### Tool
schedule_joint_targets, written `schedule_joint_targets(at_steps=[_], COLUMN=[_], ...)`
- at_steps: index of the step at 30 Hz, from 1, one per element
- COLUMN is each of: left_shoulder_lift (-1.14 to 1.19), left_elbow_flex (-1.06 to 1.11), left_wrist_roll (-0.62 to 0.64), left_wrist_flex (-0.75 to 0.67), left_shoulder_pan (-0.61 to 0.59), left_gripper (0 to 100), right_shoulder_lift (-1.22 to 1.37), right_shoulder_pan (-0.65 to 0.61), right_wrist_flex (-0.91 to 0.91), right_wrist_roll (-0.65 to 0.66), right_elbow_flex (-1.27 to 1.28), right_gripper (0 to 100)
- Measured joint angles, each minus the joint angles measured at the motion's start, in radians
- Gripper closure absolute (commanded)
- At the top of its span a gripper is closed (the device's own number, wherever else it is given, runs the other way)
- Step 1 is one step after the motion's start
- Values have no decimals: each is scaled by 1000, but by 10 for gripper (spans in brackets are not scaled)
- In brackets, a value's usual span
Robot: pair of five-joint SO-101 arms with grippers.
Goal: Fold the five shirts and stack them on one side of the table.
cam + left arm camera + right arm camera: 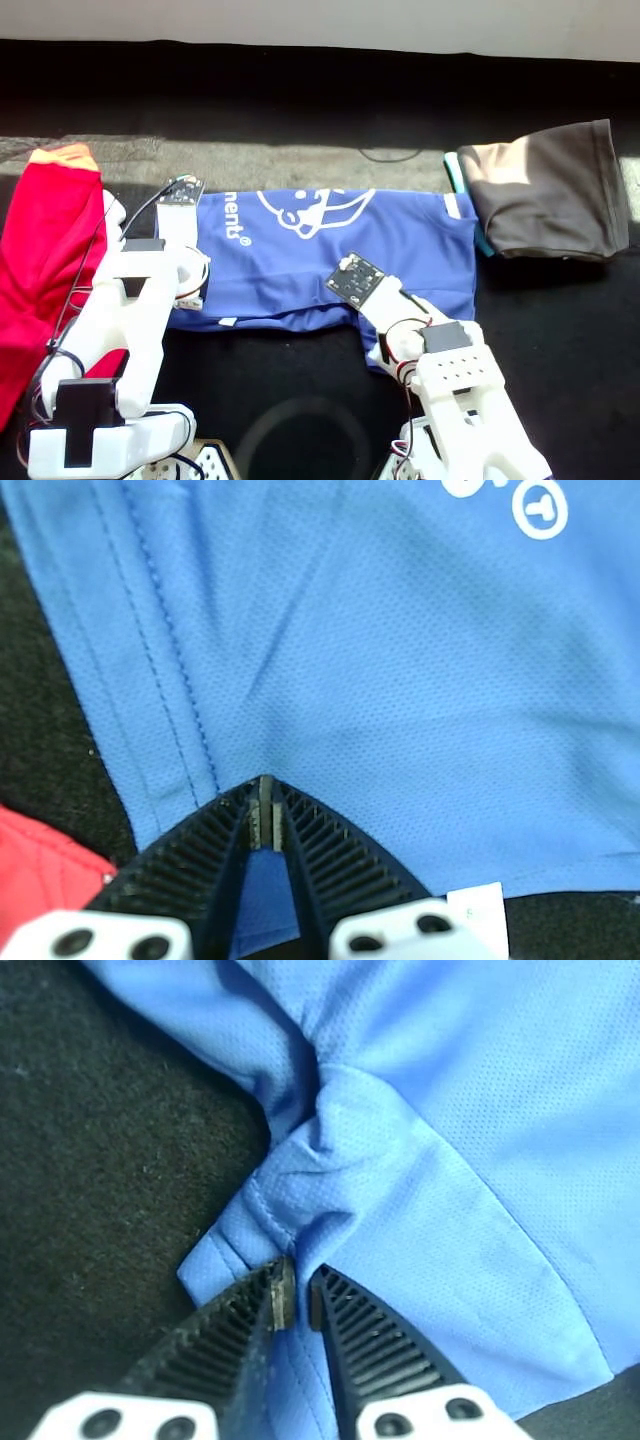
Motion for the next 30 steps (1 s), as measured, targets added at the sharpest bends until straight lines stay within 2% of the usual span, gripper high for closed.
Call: schedule_joint_targets(at_steps=[8, 19, 25, 30], left_shoulder_lift=[0, 0, 0, 0], left_elbow_flex=[0, 0, 0, 0], left_wrist_roll=[0, 0, 0, 0], left_wrist_flex=[0, 0, 0, 0], left_shoulder_pan=[0, 0, 0, 0], left_gripper=[991, 991, 991, 991], right_shoulder_lift=[-2, -2, -2, -2], right_shoulder_pan=[0, -5, 15, 77], right_wrist_flex=[176, 316, 199, 207], right_wrist_roll=[0, 137, 123, 83], right_elbow_flex=[-137, -167, -57, -60], right_gripper=[992, 987, 820, 807])
